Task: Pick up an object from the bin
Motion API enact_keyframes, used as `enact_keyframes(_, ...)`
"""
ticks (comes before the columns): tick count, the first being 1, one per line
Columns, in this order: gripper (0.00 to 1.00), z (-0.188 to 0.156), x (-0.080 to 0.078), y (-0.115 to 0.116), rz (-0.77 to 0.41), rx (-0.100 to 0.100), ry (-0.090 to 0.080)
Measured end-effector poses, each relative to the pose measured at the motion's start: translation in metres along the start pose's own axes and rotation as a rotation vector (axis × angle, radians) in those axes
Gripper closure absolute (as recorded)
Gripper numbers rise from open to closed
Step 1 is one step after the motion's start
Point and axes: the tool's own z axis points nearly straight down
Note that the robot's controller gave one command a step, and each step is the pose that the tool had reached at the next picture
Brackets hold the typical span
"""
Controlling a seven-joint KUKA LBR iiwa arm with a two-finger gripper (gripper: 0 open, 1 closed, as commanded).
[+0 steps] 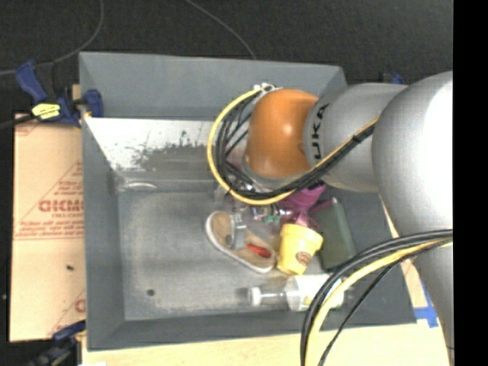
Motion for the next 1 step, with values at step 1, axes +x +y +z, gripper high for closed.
enact_keyframes(1, 1.0, -0.0012, 0.0546, -0.0057, 0.265, -0.001, -0.013)
